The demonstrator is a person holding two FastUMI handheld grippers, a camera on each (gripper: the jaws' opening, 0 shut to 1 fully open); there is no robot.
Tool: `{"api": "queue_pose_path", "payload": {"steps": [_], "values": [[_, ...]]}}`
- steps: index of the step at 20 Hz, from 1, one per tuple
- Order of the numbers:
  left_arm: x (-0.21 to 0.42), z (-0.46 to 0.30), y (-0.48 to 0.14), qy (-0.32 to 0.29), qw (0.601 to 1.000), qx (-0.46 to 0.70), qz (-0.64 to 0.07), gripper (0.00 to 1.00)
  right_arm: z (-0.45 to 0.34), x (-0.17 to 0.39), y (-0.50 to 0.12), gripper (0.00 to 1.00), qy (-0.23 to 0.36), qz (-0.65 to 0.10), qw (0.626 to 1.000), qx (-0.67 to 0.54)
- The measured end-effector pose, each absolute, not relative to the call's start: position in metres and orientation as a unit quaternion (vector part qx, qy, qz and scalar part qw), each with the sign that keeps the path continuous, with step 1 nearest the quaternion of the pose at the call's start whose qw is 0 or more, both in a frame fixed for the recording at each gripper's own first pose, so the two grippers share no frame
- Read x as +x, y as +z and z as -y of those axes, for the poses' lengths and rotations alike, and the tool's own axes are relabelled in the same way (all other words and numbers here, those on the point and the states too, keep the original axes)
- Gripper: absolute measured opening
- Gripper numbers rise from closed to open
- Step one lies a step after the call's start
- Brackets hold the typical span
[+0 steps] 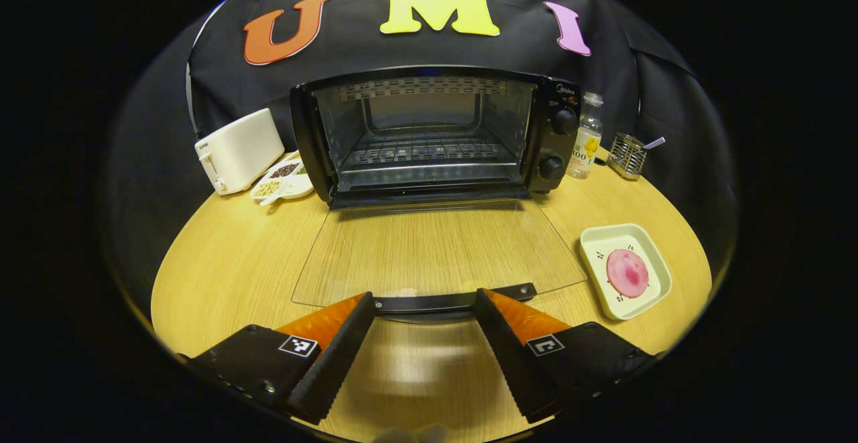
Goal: Open the electric oven with the left hand, put the food in, and close the electric oven.
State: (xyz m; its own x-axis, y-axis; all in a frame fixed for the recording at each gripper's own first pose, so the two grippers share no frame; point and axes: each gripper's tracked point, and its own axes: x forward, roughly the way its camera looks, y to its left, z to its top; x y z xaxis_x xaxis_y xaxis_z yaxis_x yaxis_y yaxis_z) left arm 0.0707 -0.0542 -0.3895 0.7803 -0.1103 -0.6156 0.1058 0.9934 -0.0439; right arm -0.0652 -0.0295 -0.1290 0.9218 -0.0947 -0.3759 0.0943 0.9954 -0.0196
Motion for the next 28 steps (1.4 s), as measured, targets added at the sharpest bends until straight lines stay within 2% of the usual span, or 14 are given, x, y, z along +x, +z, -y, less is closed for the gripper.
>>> {"api": "queue_pose_path", "payload": {"steps": [6, 12, 16, 22, 24, 25, 26, 27, 28], "values": [[0.052, 0.023, -0.344, -0.040, 0.958, -0.005, -0.285, 0.97, 0.028, -0.031, -0.193, 0.85, -0.005, -0.265, 0.964, 0.014], [0.001, -0.002, -0.249, -0.008, 0.976, -0.006, -0.217, 0.96, 0.003, 0.023, -0.287, 0.79, 0.057, -0.356, 0.932, 0.029], [-0.022, -0.014, -0.181, 0.021, 0.985, -0.002, -0.169, 0.96, -0.011, 0.054, -0.335, 0.70, 0.096, -0.405, 0.908, 0.050], [-0.044, -0.024, -0.107, 0.093, 0.988, -0.012, -0.126, 0.96, -0.015, 0.112, -0.374, 0.65, 0.125, -0.443, 0.886, 0.063], [-0.050, -0.021, -0.096, 0.111, 0.986, -0.016, -0.121, 0.96, -0.017, 0.124, -0.383, 0.62, 0.135, -0.460, 0.875, 0.070], [-0.053, -0.019, -0.093, 0.120, 0.986, -0.014, -0.119, 1.00, -0.020, 0.129, -0.386, 0.59, 0.140, -0.467, 0.870, 0.075], [-0.055, -0.018, -0.088, 0.129, 0.985, -0.012, -0.117, 0.96, -0.021, 0.131, -0.389, 0.58, 0.145, -0.475, 0.864, 0.079], [-0.059, -0.017, -0.086, 0.138, 0.984, -0.008, -0.116, 1.00, -0.023, 0.134, -0.393, 0.55, 0.150, -0.482, 0.859, 0.081], [-0.061, -0.015, -0.085, 0.145, 0.983, -0.007, -0.115, 0.96, -0.026, 0.136, -0.397, 0.54, 0.154, -0.490, 0.854, 0.080]]}}
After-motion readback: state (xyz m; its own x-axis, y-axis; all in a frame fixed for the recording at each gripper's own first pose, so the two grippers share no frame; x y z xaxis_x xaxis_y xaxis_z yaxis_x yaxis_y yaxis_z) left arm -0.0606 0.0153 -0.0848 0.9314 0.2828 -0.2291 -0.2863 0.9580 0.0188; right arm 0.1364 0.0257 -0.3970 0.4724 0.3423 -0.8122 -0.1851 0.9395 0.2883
